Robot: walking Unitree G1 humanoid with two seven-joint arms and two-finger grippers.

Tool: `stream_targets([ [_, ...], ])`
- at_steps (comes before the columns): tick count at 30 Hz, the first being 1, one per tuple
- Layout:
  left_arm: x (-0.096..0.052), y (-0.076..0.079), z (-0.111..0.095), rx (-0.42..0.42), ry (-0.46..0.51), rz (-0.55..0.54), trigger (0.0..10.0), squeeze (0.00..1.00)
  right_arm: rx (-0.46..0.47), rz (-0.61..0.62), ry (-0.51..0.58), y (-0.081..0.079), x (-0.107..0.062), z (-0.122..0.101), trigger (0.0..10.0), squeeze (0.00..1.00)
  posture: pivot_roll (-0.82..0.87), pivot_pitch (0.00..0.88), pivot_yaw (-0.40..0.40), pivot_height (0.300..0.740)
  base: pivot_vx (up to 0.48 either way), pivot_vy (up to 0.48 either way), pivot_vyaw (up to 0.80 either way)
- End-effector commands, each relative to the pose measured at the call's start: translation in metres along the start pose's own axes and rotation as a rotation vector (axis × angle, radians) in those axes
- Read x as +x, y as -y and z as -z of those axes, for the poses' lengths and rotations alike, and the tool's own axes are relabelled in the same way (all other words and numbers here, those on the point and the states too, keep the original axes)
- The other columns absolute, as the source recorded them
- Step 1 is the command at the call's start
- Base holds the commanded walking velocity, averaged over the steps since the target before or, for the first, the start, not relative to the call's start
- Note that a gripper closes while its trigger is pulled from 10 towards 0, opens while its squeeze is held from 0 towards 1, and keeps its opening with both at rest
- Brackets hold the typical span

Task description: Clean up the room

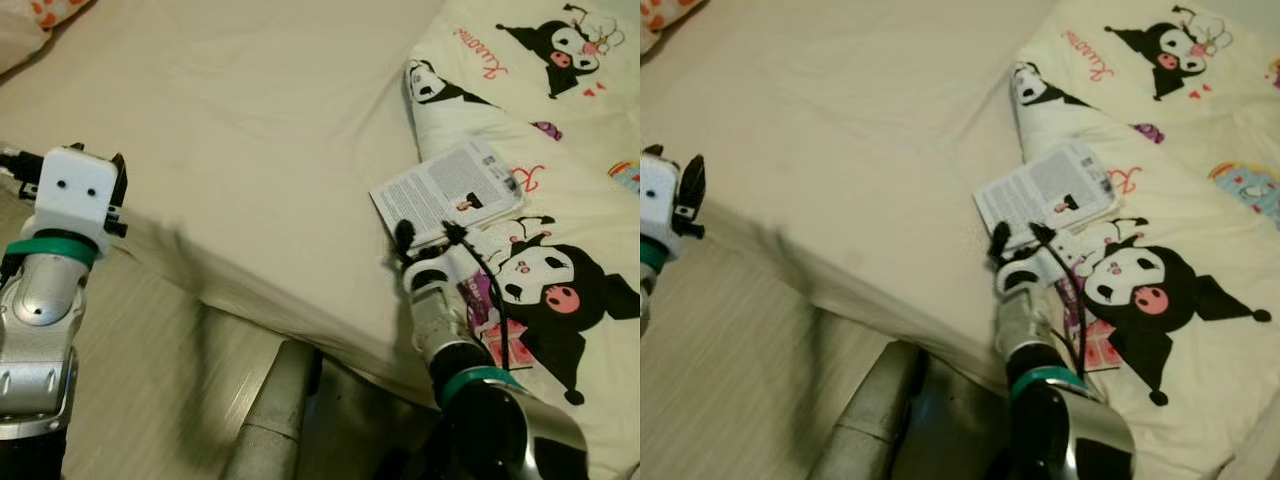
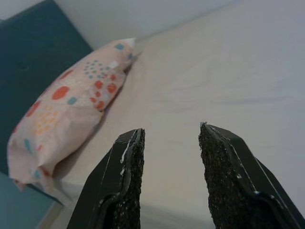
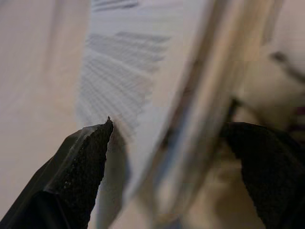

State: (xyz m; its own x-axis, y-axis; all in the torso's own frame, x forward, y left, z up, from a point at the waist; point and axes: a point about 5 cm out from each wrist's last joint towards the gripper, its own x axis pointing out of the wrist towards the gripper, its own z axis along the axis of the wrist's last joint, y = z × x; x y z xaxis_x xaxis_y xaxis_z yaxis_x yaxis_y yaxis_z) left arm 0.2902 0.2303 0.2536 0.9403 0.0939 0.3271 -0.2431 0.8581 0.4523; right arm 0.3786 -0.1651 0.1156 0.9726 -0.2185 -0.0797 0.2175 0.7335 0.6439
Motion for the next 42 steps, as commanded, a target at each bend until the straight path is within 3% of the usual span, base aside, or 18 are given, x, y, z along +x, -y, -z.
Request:
stream_targets([
  [1,-0.002,0.002,0.005,-0.001,-0.018,0.016,10.0,0.00,0.005,0.056,-0.026,0.013,-0.006,0.009,10.0,0.00,0.43,0.315,0.064,0.595,0.000,0.000,0.00],
  [3,-0.002,0.003,0.004,-0.002,-0.017,0.020,10.0,0.00,0.014,0.064,-0.030,0.009,-0.006,0.013,9.7,0.00,0.43,0.318,0.066,0.595,0.000,0.000,0.00],
  [4,-0.002,0.003,0.004,-0.001,-0.017,0.021,10.0,0.00,0.027,0.059,-0.038,0.004,-0.006,0.015,8.6,0.00,0.44,0.320,0.063,0.595,0.000,0.000,0.00],
  [10,-0.006,-0.002,0.003,0.008,-0.022,0.006,10.0,0.00,0.082,0.043,-0.061,-0.012,-0.006,0.022,8.5,0.00,0.47,0.328,0.053,0.595,0.000,0.000,0.00],
  [11,-0.008,-0.004,0.003,0.012,-0.025,0.000,10.0,0.00,0.095,0.044,-0.067,-0.015,-0.007,0.023,7.6,0.00,0.48,0.333,0.050,0.595,0.000,0.000,0.00],
  [13,-0.009,-0.005,0.003,0.015,-0.027,-0.003,10.0,0.00,0.102,0.045,-0.069,-0.016,-0.007,0.024,7.6,0.00,0.49,0.334,0.049,0.595,0.000,0.000,0.00],
  [14,-0.011,-0.006,0.003,0.019,-0.030,-0.008,10.0,0.00,0.118,0.049,-0.071,-0.018,-0.007,0.025,5.4,0.00,0.50,0.337,0.046,0.595,0.000,0.000,0.00],
  [15,-0.013,-0.008,0.004,0.023,-0.033,-0.014,10.0,0.00,0.138,0.047,-0.069,-0.022,-0.008,0.026,4.7,0.00,0.50,0.340,0.045,0.595,0.000,0.000,0.00],
  [20,-0.015,-0.011,0.004,0.028,-0.038,-0.022,10.0,0.00,0.158,0.044,-0.067,-0.027,-0.008,0.028,4.5,0.00,0.51,0.343,0.044,0.595,0.000,0.000,0.00],
  [21,-0.015,-0.011,0.004,0.030,-0.038,-0.024,10.0,0.00,0.152,0.041,-0.072,-0.028,-0.009,0.029,2.5,0.00,0.51,0.344,0.043,0.595,0.000,0.000,0.00],
  [22,-0.016,-0.012,0.004,0.030,-0.038,-0.026,10.0,0.00,0.144,0.041,-0.076,-0.029,-0.009,0.030,0.0,0.00,0.51,0.344,0.043,0.595,0.000,0.000,0.00],
  [42,-0.011,-0.010,0.005,0.022,-0.039,-0.026,10.0,0.00,0.132,0.017,-0.089,-0.024,-0.011,0.033,0.0,0.00,0.47,0.321,0.033,0.595,0.000,0.000,0.00],
])
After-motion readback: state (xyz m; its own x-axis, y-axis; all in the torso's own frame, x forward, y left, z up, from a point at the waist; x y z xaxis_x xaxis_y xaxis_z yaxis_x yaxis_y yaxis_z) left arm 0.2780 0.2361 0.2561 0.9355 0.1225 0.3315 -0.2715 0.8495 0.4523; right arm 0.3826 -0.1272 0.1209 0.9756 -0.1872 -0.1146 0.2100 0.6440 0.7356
